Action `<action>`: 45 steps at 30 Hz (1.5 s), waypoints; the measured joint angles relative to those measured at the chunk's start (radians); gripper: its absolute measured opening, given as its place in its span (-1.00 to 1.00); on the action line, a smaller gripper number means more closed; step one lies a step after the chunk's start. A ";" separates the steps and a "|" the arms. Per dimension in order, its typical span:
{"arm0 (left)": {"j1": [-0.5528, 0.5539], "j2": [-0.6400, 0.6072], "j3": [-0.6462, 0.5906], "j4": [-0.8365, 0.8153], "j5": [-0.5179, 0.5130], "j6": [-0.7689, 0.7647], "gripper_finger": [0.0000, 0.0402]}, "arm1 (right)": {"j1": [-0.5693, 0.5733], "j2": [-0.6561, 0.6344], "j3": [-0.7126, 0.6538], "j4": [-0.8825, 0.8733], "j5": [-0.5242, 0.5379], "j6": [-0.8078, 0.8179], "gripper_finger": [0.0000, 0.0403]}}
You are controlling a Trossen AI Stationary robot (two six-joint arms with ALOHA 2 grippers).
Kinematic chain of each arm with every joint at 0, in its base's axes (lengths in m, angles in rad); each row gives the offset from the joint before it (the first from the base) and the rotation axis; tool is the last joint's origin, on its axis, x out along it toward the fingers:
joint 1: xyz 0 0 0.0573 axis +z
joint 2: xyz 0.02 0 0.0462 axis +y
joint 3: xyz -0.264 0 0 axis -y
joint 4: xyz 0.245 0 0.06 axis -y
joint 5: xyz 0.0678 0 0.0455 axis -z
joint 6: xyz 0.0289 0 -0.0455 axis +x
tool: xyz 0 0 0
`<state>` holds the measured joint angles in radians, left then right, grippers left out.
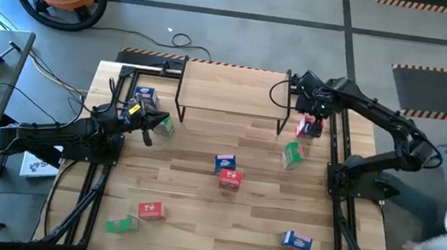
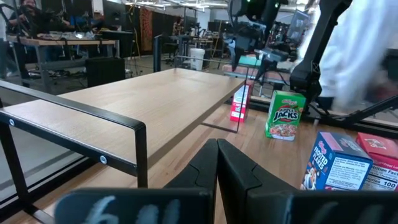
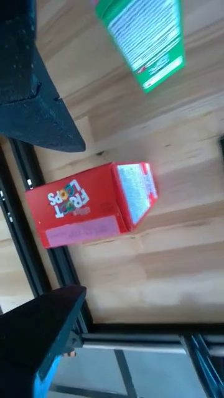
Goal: Stack cereal on shelf
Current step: Put the top right red cereal box on the shelf
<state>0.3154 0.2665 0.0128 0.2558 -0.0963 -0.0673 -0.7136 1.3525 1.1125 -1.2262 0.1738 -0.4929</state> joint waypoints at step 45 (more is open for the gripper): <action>0.000 0.000 0.000 -0.005 0.000 0.046 -1.00 | 0.001 0.000 -0.145 0.082 0.032 0.031 -0.25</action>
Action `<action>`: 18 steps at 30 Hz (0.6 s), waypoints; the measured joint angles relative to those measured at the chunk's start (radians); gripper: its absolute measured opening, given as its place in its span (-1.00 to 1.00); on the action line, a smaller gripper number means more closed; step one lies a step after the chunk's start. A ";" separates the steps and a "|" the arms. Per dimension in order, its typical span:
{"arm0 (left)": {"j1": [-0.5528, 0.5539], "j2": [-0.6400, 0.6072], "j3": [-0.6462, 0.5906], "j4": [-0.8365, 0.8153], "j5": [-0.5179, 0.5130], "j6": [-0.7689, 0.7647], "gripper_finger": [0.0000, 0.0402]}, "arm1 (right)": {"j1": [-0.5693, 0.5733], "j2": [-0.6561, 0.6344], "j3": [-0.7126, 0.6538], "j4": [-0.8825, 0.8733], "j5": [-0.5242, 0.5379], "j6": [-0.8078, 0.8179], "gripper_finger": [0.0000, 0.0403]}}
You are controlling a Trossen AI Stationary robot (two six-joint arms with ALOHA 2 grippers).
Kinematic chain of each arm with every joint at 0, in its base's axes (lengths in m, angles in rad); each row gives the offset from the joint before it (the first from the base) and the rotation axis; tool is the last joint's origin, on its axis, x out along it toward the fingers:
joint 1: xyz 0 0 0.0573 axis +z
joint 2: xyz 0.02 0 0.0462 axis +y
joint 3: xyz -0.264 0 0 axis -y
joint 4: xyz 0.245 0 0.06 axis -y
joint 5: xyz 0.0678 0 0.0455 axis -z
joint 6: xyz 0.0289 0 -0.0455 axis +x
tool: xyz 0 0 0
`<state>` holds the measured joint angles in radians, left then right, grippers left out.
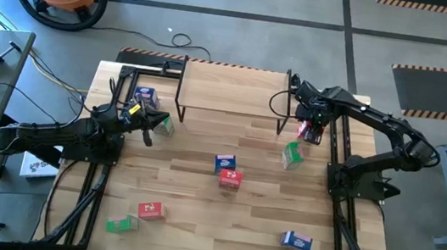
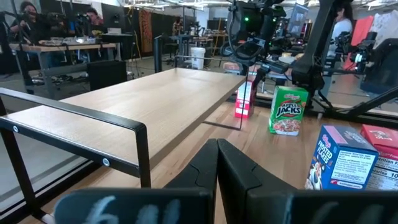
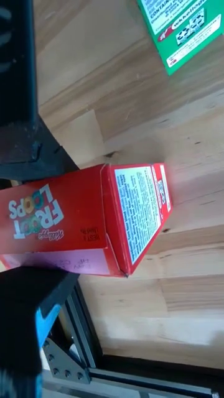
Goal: Stack cereal on shelf
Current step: Put the top right red cereal box on the shelf
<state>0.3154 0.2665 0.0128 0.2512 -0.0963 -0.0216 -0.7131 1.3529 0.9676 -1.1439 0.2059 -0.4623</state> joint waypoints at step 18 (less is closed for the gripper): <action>0.000 0.000 0.000 0.000 0.000 -0.001 -1.00 | 0.000 0.000 0.452 -0.349 0.072 0.148 -0.26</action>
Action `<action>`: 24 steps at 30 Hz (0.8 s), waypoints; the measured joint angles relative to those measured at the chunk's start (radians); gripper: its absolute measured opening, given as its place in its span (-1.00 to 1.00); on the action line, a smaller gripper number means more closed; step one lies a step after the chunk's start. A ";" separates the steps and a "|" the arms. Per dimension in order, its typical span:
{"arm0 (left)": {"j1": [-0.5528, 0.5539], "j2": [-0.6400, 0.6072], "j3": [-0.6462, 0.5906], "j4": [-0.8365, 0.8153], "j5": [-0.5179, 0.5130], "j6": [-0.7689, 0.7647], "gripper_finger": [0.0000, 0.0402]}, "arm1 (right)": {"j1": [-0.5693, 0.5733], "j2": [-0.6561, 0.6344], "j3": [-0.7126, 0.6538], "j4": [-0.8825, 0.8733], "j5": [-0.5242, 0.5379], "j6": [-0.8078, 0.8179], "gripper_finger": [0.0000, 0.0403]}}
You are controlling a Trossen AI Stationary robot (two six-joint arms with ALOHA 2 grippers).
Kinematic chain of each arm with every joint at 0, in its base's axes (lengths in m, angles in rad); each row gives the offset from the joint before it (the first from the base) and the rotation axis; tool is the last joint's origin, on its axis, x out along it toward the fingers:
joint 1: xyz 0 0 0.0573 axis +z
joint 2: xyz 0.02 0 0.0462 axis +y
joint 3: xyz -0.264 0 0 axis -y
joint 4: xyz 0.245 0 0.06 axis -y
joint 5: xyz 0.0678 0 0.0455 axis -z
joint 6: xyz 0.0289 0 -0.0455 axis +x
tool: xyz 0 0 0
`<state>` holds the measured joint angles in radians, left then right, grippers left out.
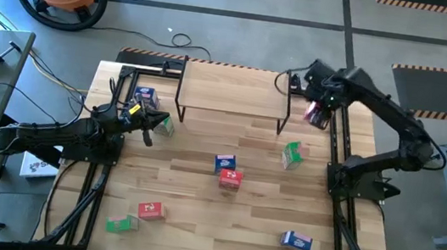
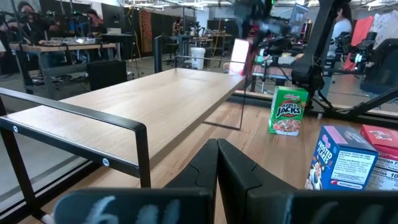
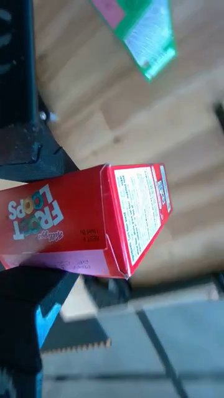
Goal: Stack cereal on shelf
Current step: Put the top right red cereal box on the shelf
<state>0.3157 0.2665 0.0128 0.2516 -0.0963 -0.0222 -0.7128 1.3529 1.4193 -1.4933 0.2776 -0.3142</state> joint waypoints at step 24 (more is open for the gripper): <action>0.000 0.000 0.000 0.000 0.001 0.006 -1.00 | 0.041 0.425 0.737 0.078 -0.024 -0.192 -0.26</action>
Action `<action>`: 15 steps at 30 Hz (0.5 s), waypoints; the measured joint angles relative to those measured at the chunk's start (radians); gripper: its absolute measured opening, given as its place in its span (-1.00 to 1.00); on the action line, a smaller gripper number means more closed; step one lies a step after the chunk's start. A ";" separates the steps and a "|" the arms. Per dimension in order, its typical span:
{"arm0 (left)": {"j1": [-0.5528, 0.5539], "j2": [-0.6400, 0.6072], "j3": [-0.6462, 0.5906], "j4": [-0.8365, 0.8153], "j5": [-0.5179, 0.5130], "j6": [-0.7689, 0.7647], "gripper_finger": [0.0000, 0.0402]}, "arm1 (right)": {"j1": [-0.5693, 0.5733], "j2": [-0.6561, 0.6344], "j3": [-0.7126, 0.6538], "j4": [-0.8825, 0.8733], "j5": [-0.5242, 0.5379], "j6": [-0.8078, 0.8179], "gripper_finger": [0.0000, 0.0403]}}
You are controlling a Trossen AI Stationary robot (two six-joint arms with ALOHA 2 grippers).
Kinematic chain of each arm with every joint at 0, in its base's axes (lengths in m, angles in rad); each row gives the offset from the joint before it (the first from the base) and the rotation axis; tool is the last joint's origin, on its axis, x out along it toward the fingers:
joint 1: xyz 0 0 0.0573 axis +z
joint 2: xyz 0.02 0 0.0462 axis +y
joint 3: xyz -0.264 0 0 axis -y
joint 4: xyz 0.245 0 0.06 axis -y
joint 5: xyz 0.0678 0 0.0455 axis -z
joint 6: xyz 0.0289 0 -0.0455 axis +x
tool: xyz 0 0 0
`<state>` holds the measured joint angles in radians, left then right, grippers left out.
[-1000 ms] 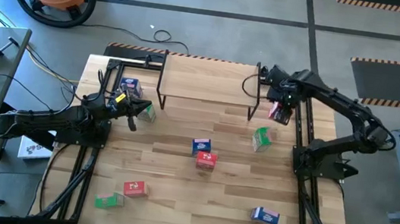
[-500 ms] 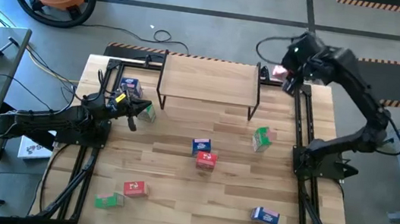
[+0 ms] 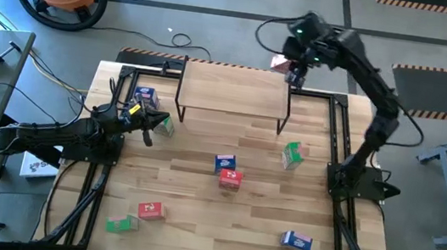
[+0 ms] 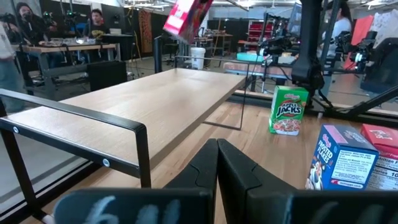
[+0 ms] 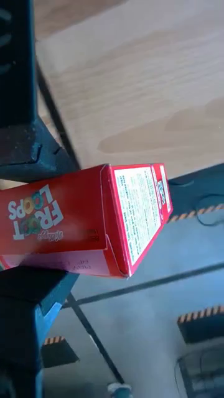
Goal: Stack cereal on shelf
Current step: Put the top right red cereal box on the shelf
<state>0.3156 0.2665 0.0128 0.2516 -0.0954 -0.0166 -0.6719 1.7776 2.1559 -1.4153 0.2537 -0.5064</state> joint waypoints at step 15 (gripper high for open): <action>0.000 0.000 0.000 -0.001 0.023 0.002 -1.00 | 0.012 0.168 0.082 -0.097 -0.032 0.018 -0.26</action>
<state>0.3154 0.2665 0.0128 0.2510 -0.0719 -0.0143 -0.6603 1.9455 2.2375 -1.5127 0.2220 -0.4884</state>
